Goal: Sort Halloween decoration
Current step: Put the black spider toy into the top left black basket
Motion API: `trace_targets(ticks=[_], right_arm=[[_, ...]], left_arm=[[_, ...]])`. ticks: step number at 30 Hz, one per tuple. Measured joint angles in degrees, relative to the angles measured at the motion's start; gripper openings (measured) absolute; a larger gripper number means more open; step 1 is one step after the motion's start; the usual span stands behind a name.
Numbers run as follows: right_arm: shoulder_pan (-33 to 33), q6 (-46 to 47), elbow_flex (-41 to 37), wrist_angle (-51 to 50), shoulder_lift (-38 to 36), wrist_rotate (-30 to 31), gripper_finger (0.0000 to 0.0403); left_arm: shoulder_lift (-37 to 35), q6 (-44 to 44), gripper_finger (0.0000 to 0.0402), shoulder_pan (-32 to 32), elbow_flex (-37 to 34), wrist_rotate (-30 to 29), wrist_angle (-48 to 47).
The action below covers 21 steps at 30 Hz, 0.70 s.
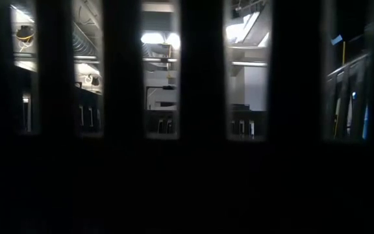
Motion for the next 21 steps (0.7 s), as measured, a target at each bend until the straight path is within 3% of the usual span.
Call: trace_targets(ticks=[12, 21], right_arm=[[0.00, 0.00, 0.00, -0.01, 0.00, -0.02, 0.0195], [-0.01, 0.00, 0.00, -0.02, 0.00, -0.02, 0.0195]], left_arm=[[-0.31, -1.46, 0.0140, -1.28, -3.66, -1.56, 4.31], [-0.82, -1.70, 0.0037, -1.28, -3.72, -1.25, 4.51]])
